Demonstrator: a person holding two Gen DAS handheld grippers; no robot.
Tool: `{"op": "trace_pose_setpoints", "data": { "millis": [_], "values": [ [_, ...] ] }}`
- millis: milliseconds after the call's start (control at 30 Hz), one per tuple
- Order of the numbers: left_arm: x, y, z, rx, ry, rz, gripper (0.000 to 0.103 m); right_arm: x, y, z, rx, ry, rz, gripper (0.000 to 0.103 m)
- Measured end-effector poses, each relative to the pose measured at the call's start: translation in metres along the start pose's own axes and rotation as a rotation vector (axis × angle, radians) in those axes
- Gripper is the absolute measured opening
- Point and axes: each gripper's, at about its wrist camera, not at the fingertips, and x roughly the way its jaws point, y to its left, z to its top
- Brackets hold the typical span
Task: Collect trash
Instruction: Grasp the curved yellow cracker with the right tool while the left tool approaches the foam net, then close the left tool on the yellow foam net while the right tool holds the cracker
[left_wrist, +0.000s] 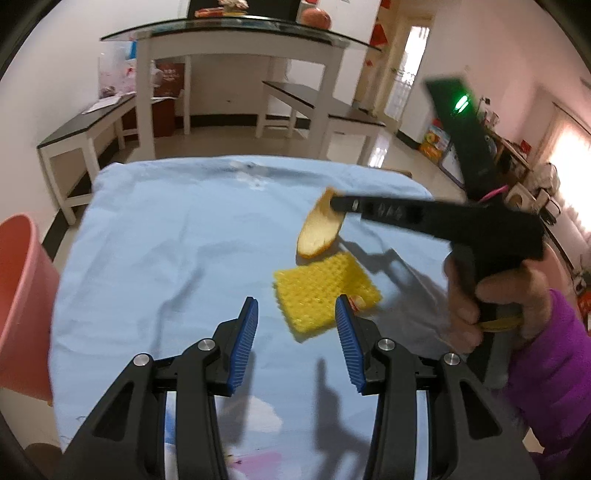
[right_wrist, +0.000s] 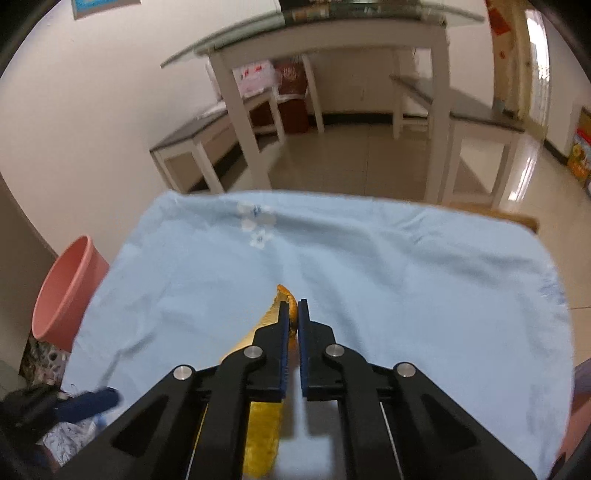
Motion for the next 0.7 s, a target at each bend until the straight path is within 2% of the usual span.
{"op": "trace_pose_setpoints", "data": {
  "millis": [200, 333, 467, 567, 700],
  "values": [
    [0.010, -0.016, 0.002, 0.066, 0.028, -0.026, 0.044, -0.023, -0.002, -0.006, -0.019, -0.099, -0.068, 0.004],
    [0.019, -0.030, 0.009, 0.139, 0.044, -0.030, 0.044, -0.020, -0.019, -0.008, 0.048, -0.121, -0.041, 0.004],
    [0.037, -0.048, 0.005, 0.246, 0.064, 0.005, 0.044, -0.020, -0.031, -0.009, 0.092, -0.114, -0.025, 0.004],
    [0.051, -0.050, 0.001, 0.261, 0.094, 0.033, 0.044, -0.025, -0.034, -0.008, 0.111, -0.130, -0.019, 0.004],
    [0.056, -0.053, -0.001, 0.283, 0.079, 0.074, 0.044, -0.028, -0.035, -0.008, 0.129, -0.139, 0.001, 0.004]
  ]
}}
